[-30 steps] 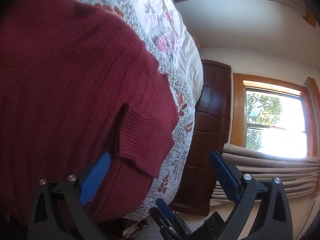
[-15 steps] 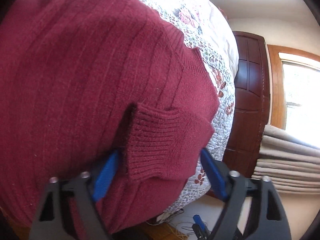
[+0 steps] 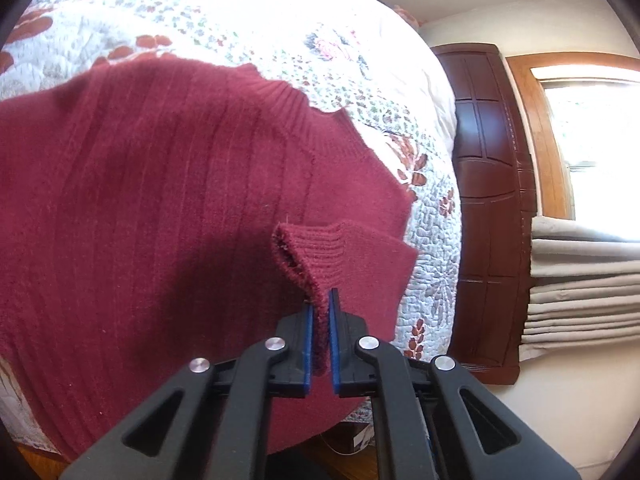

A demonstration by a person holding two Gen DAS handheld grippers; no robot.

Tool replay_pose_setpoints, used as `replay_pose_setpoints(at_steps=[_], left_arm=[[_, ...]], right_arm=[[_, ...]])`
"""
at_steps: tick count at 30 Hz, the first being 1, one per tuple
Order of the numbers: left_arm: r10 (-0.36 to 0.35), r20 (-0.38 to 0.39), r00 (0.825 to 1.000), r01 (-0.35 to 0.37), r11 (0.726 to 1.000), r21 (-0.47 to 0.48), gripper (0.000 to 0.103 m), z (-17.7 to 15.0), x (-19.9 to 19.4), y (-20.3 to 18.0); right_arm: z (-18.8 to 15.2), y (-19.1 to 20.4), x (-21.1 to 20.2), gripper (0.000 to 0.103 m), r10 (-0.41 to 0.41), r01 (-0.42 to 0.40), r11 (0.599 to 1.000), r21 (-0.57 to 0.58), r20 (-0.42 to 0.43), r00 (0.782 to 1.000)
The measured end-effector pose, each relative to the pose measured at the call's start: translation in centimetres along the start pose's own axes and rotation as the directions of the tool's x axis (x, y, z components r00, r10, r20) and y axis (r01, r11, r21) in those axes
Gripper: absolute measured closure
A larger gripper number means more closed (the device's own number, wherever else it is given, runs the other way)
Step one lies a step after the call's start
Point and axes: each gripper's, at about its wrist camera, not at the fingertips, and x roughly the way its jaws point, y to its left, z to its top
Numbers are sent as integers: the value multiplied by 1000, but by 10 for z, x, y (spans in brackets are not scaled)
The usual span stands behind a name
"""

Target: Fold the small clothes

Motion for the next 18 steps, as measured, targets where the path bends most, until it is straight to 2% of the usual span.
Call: replay_pose_setpoints(at_steps=[5,9,14,18], left_arm=[[-40,76,996,32,994,105,97,3,-56,-28],[-50,163,985,27,990,140,97,10,-112,-24],[-29,238,971,14,998,64,97,23,-156,29],[5,223,975,2,999,-33,97,29,-148,86]], right_arm=[[-2,-5,-3,49,-4,4,1000,22,10,1000],[-2,-7,-2,49,-6,5,999,35,11,1000],[-3,-6,-2,49,-10,10,999,32,9,1000],[-4,-1,0,49,-10,10,1000,22,-4,1000]])
